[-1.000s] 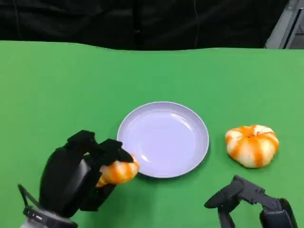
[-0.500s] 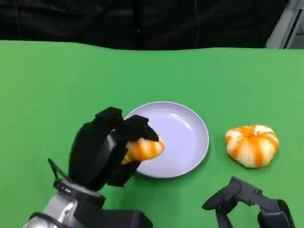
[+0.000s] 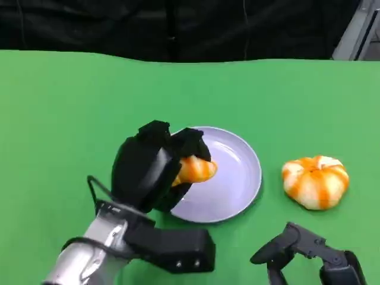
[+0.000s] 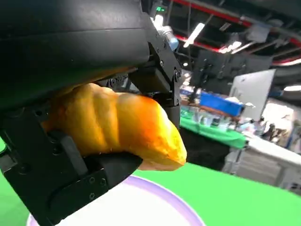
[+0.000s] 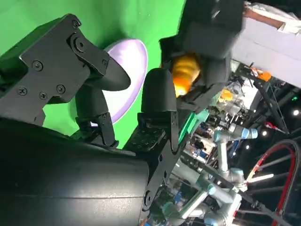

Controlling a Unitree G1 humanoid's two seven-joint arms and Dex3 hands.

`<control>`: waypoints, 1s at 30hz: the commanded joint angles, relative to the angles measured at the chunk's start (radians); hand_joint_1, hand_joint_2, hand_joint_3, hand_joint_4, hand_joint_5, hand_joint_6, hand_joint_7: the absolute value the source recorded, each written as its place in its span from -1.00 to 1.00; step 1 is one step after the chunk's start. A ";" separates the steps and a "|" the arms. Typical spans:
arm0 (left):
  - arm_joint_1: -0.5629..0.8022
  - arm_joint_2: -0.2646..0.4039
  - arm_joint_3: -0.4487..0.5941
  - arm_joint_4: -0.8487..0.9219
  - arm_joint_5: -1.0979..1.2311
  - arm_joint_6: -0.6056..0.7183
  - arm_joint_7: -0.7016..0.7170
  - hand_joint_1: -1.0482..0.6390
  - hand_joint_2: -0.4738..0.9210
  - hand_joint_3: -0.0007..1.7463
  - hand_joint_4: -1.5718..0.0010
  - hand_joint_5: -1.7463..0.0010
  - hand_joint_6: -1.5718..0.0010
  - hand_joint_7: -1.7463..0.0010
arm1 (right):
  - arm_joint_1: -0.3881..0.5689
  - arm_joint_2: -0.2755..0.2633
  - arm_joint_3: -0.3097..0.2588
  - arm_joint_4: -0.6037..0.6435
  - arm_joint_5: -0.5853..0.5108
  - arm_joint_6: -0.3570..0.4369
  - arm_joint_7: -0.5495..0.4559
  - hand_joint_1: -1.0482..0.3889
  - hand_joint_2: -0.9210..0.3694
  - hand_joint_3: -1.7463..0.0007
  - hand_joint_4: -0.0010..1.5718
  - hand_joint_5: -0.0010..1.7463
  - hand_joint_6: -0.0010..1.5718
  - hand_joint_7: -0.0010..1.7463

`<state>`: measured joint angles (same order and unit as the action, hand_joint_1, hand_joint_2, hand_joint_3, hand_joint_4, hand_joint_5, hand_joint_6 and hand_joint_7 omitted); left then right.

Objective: Grasp the bread from the table and place it into the plate.

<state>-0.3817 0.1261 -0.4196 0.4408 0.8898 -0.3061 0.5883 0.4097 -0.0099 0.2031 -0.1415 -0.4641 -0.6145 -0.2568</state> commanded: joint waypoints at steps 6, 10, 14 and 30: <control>-0.051 -0.005 -0.068 -0.010 -0.013 0.192 -0.303 -0.11 0.89 -0.76 0.36 -0.05 0.23 0.67 | 0.013 -0.002 0.002 -0.016 -0.010 0.001 -0.012 0.32 -0.05 -0.53 -0.11 0.78 -0.02 0.39; -0.034 0.006 -0.090 -0.064 -0.014 0.273 -0.447 -0.32 0.99 -0.80 0.83 0.30 0.59 0.93 | 0.013 -0.003 0.002 -0.018 -0.010 0.006 -0.010 0.30 -0.07 -0.52 -0.11 0.77 -0.02 0.39; -0.030 0.010 -0.095 -0.084 -0.017 0.292 -0.465 -0.34 1.00 -0.79 0.88 0.35 0.63 0.96 | 0.013 -0.003 0.002 -0.018 -0.010 0.007 -0.010 0.30 -0.08 -0.51 -0.11 0.77 -0.02 0.39; -0.003 0.076 -0.129 -0.192 -0.038 0.413 -0.769 -0.84 1.00 -0.52 1.00 1.00 1.00 1.00 | 0.012 -0.005 0.000 -0.023 -0.002 0.011 -0.004 0.35 -0.03 -0.55 -0.09 0.79 0.00 0.39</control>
<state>-0.3921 0.1831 -0.5530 0.2664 0.8625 0.0998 -0.1643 0.4150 -0.0095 0.2062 -0.1456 -0.4723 -0.6110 -0.2592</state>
